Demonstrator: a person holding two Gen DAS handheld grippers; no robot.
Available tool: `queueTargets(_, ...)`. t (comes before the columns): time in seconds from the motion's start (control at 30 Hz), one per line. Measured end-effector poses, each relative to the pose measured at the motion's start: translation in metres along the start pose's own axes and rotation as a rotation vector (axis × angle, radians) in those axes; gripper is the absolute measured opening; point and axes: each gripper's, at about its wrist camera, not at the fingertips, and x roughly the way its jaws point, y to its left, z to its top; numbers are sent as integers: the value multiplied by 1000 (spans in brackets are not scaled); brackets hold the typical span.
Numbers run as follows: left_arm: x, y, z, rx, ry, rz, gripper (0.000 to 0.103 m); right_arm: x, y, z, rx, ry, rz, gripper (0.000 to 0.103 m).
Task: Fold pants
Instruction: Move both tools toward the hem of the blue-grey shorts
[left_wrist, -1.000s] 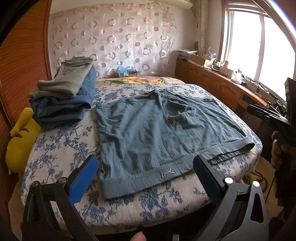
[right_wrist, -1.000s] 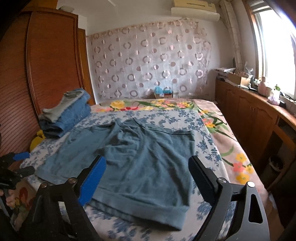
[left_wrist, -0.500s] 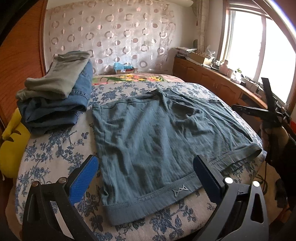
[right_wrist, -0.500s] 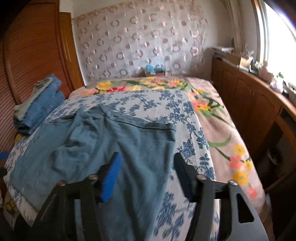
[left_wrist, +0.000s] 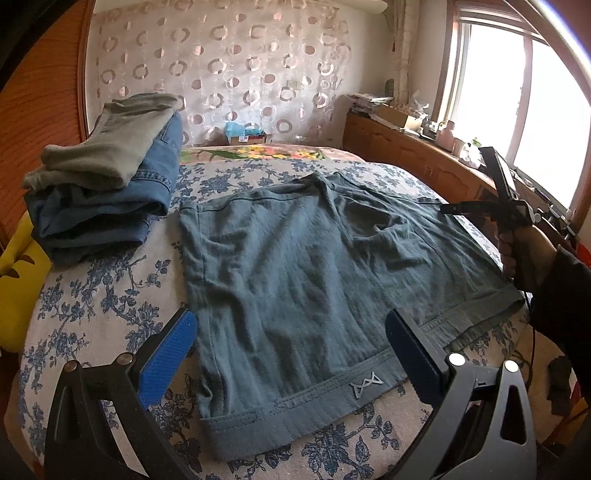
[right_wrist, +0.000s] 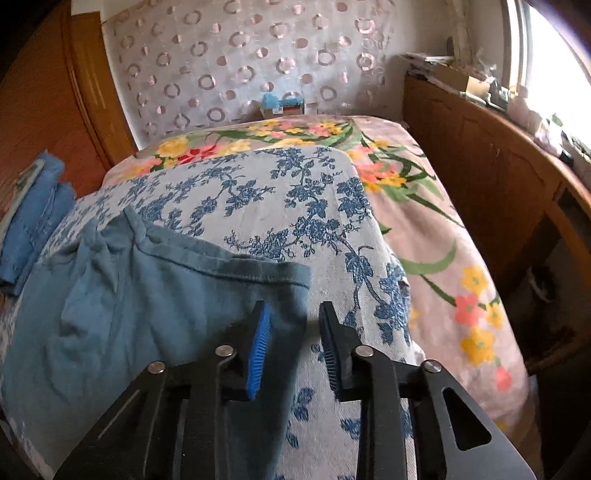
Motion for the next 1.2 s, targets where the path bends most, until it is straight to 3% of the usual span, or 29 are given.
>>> queueTargets(0.13, 3, 2, -3, -5, 7, 3, 103, -5, 4, 3, 2, 10, 28, 6)
queueTargets(0.2, 2, 4, -5, -10, 9, 2, 103, -12, 2, 2, 0, 6, 34, 2)
queueTargets(0.33, 4, 8, -8, -18, 17, 9, 103, -35, -7, 3, 15, -69, -38, 1)
queueTargets(0.53, 7, 12, -9, -27, 29, 25, 103, -46, -7, -8, 19, -62, -96, 1)
queueTargets(0.6, 8, 13, -10, -24, 37, 34, 103, -54, -6, -12, 22, -70, -75, 1)
queueTargets(0.67, 10, 13, -10, -22, 49, 41, 103, -61, 0, -14, 2, -85, -82, 10)
queueTargets(0.83, 17, 17, -13, -30, 84, 65, 103, -93, 30, -37, -99, -114, 7, 45)
queueTargets(0.97, 26, 22, -19, -52, 128, 81, 103, -124, 59, -76, -188, -115, 75, 48)
queueTargets(1.2, 29, 13, -25, 20, 130, 136, 103, -163, 84, -126, -232, -103, 174, 50)
